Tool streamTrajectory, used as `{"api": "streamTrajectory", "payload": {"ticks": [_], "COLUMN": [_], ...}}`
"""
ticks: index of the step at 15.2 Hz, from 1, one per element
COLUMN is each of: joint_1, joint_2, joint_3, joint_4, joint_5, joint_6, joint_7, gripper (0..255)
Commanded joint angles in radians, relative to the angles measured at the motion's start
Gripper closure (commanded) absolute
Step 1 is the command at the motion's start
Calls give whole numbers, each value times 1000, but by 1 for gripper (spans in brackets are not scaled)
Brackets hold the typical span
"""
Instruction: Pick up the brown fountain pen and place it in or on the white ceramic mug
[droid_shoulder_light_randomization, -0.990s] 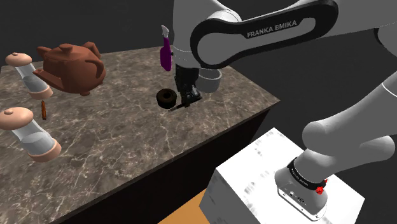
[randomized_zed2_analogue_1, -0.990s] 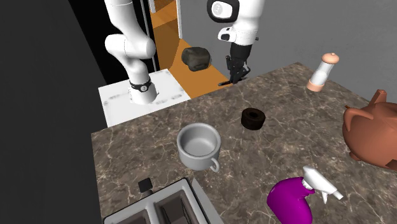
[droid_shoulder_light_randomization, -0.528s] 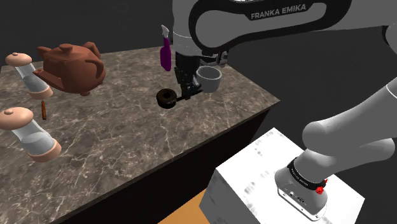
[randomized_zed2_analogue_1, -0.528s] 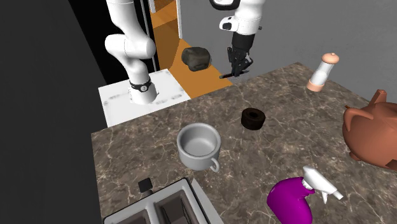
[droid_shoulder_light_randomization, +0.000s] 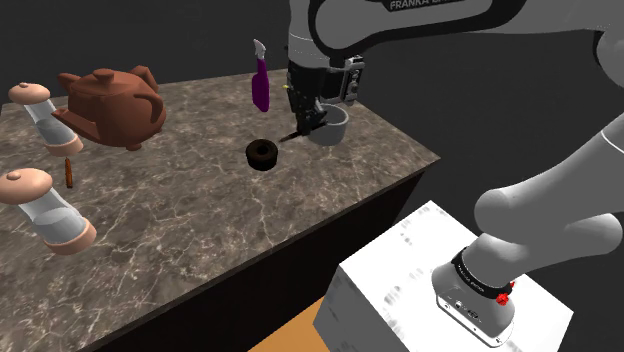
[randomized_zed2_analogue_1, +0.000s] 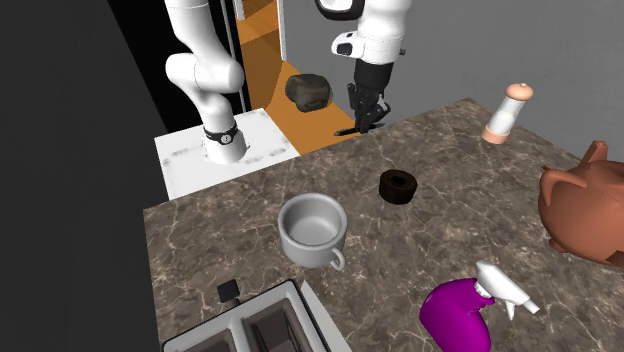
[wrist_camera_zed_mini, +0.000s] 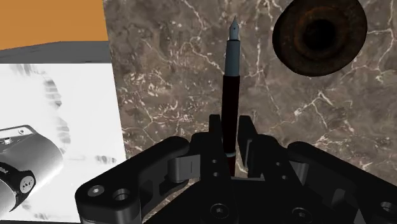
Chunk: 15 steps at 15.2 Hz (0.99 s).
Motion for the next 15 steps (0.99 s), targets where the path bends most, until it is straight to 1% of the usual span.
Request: {"api": "streamTrajectory", "payload": {"ticks": [1,4,7,11,15], "joint_1": [-20,-38,-41,-23,5], "joint_2": [31,102,180,280,380], "joint_3": [-16,-37,-67,-124,-183], "joint_4": [10,41,84,160,258], "joint_5": [-33,-104,-179,-269,-350], "joint_6": [0,-7,-21,-49,-88], "joint_7": [-27,-45,-60,-88,-123], "gripper": [255,255,255,255,255]}}
